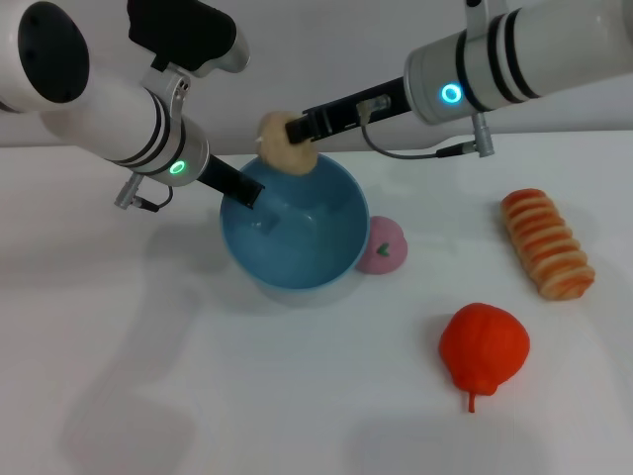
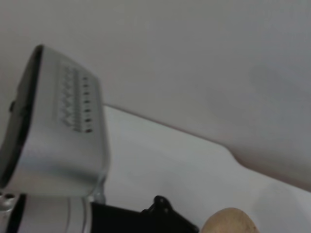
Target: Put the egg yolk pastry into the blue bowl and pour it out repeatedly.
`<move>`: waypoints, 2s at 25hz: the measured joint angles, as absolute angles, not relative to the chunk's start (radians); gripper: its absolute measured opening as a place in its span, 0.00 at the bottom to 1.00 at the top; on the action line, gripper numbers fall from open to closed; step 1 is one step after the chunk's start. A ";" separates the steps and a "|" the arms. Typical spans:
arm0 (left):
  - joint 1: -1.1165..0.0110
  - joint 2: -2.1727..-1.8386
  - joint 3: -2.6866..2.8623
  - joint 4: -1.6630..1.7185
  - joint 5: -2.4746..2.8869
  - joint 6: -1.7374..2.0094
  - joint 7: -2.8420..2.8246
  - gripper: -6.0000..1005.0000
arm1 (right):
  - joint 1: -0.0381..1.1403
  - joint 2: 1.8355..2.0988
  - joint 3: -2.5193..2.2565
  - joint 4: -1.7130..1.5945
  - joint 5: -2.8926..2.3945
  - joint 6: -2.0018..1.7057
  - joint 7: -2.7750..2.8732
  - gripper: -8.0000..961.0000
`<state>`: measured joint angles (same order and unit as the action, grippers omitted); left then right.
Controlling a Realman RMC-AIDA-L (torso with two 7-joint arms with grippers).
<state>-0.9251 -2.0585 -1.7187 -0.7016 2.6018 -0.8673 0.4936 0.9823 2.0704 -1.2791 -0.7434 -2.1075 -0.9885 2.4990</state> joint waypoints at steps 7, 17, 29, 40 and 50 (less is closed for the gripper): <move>-0.922 -2.058 -1.718 -0.700 2.600 -0.862 0.494 0.00 | 0.990 2.072 -1.285 -0.713 -2.106 -0.985 2.498 0.05; -0.918 -2.061 -1.718 -0.688 2.599 -0.856 0.487 0.00 | 0.983 2.072 -1.282 -0.688 -2.106 -0.990 2.459 0.20; -0.907 -2.067 -1.710 -0.683 2.563 -0.778 0.486 0.00 | 0.671 2.070 -1.265 -0.988 -2.180 -0.902 2.301 0.52; -0.911 -2.067 -1.587 -0.711 2.494 -0.582 0.488 0.00 | 0.466 2.079 -1.260 -0.931 -2.038 -0.636 2.082 0.52; -0.910 -2.068 -1.446 -0.801 2.482 -0.357 0.489 0.00 | 0.301 2.079 -1.278 -0.819 -1.231 -0.695 1.357 0.52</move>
<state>-0.9101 -2.0678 -1.4462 -0.8007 2.4819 -0.3572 0.4889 0.3006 2.0790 -1.2777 -0.8190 -1.2308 -0.6953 1.3573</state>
